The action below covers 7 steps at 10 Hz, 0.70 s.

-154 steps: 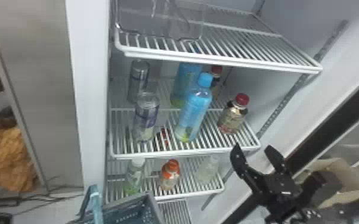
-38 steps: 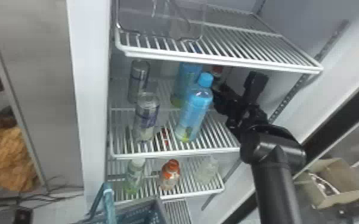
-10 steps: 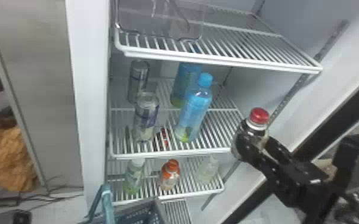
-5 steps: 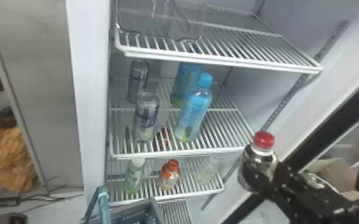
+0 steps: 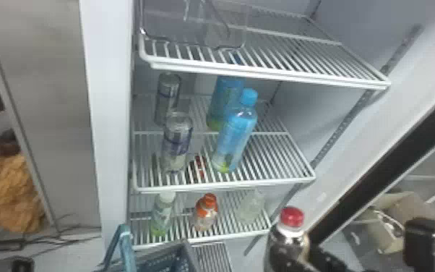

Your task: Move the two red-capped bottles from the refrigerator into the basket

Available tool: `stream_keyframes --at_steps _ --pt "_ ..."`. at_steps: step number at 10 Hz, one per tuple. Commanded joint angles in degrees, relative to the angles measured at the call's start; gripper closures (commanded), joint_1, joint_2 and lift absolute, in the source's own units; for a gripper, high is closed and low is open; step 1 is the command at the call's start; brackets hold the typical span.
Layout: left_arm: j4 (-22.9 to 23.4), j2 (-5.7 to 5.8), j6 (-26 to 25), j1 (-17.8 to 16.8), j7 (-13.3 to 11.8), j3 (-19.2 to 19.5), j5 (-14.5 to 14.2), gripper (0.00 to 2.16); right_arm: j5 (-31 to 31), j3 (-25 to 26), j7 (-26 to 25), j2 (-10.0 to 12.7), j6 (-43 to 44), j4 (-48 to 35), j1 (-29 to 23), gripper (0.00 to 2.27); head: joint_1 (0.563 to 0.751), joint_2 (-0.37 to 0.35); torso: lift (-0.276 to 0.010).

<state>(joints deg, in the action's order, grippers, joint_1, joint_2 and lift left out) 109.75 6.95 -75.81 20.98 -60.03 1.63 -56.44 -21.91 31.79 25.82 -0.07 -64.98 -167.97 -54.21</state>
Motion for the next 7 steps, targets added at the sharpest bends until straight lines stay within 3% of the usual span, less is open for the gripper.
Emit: stream_keyframes --at_steps 1,7 --pt "0.0 -0.09 0.16 -0.31 0.09 0.2 0.0 1.2 -2.2 -2.2 0.99 -0.55 -2.93 -0.4 -0.49 1.29 0.695 -0.35 0.0" --pt "0.0 -0.09 0.16 -1.43 0.44 -0.26 0.0 1.2 -5.85 -11.11 5.21 -3.53 -8.42 -0.4 2.47 1.29 0.695 -0.35 0.0"
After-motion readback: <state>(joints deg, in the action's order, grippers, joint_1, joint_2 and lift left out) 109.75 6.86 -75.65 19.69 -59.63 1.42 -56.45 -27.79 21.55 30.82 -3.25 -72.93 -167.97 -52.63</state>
